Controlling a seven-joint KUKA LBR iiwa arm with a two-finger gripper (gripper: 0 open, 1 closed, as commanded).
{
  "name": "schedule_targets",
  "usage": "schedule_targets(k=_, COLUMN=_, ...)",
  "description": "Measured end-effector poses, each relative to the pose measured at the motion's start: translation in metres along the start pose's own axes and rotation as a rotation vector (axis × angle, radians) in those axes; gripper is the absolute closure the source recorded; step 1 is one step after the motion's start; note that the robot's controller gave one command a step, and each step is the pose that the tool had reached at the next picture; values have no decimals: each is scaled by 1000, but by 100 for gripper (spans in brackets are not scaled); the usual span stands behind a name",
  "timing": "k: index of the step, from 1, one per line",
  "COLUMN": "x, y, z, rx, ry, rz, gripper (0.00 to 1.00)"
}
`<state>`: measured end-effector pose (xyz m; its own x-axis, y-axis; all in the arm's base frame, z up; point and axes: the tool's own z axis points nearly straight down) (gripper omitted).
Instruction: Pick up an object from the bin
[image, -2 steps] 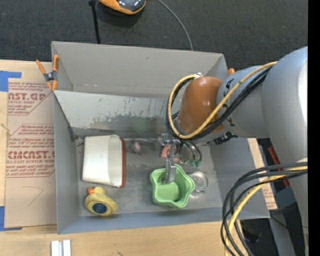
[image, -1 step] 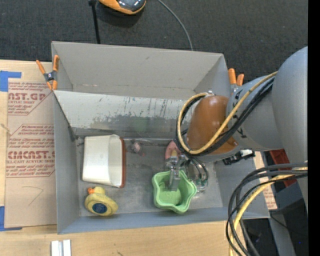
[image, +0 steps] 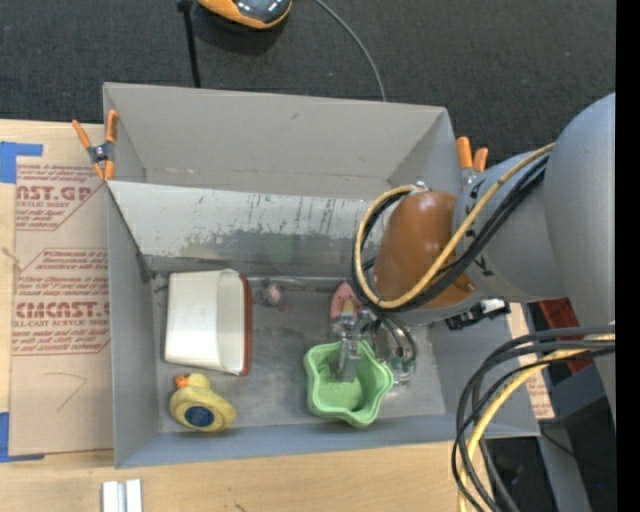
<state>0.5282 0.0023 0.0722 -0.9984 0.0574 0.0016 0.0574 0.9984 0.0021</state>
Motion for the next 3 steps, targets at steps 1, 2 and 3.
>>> schedule_targets(k=1, x=-5, y=9, z=-86, rx=0, ry=-2, rz=-72, gripper=100)
schedule_targets(k=2, x=-5, y=9, z=-86, rx=0, ry=-2, rz=-72, gripper=100)
schedule_targets(k=3, x=-9, y=17, z=-178, rx=-1, ry=-4, rz=-50, gripper=100)
